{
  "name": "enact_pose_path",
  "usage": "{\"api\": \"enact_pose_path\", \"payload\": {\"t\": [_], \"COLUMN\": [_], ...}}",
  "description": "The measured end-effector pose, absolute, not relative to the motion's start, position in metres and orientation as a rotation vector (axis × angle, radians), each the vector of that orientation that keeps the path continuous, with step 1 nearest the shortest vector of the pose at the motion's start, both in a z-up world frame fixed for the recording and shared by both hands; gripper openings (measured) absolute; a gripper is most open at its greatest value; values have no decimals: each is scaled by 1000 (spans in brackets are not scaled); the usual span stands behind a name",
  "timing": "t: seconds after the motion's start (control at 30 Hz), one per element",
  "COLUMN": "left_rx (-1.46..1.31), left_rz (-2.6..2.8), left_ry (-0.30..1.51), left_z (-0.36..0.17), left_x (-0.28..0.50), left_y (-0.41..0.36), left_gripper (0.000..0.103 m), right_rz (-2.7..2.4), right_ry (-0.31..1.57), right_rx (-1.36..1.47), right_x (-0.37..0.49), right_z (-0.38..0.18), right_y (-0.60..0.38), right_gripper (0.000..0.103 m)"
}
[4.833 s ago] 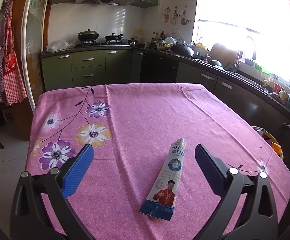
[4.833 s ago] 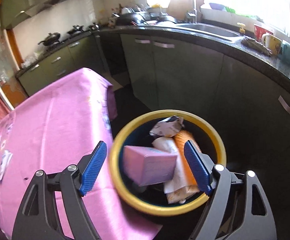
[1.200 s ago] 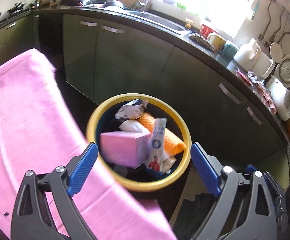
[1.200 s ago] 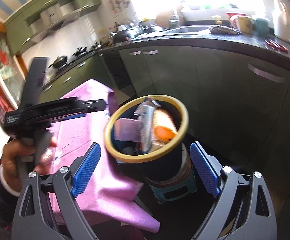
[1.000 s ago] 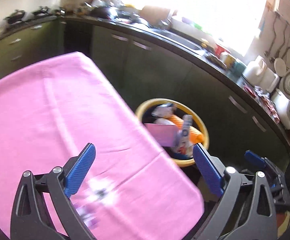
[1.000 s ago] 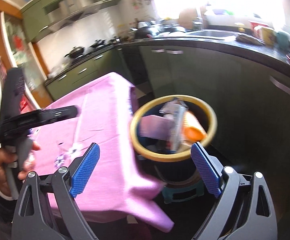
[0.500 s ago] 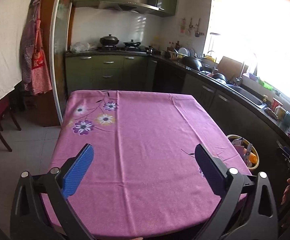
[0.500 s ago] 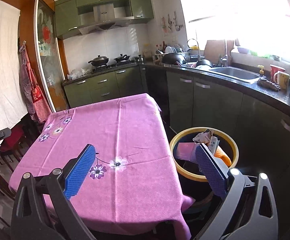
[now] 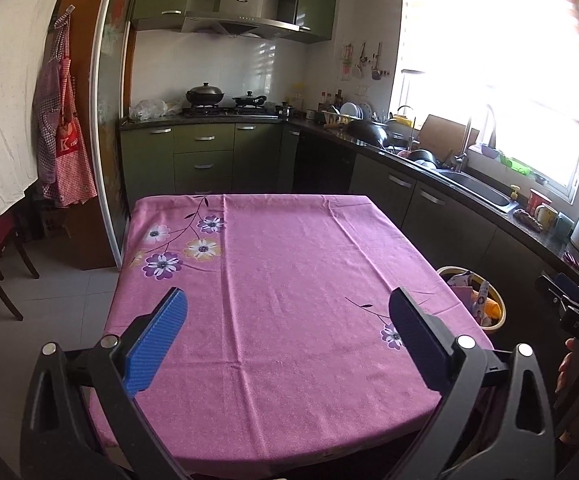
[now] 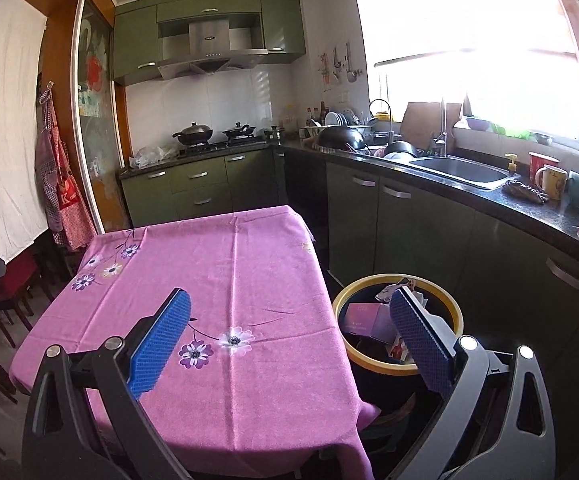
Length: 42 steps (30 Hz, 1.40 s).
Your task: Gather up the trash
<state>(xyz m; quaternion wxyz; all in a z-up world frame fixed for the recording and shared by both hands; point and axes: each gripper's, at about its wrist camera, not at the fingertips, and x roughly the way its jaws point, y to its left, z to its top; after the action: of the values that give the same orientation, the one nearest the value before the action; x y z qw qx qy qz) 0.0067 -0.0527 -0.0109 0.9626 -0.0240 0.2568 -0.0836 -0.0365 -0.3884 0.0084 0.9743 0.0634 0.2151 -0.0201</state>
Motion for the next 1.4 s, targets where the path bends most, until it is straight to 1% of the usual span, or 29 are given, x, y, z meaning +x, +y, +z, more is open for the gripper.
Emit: {"api": "enact_pose_path", "payload": {"t": [1.4], "left_rx": [-40], "left_rz": [-171], "left_ry": [558], "left_z": [-23], "left_x": [13], "left_y": [-51], "left_gripper": [96], "right_rz": [-35], "right_ry": [456], "right_rx": [105], "right_x": [-30], "right_z": [5], "right_y": [-386], "right_gripper": [98]}}
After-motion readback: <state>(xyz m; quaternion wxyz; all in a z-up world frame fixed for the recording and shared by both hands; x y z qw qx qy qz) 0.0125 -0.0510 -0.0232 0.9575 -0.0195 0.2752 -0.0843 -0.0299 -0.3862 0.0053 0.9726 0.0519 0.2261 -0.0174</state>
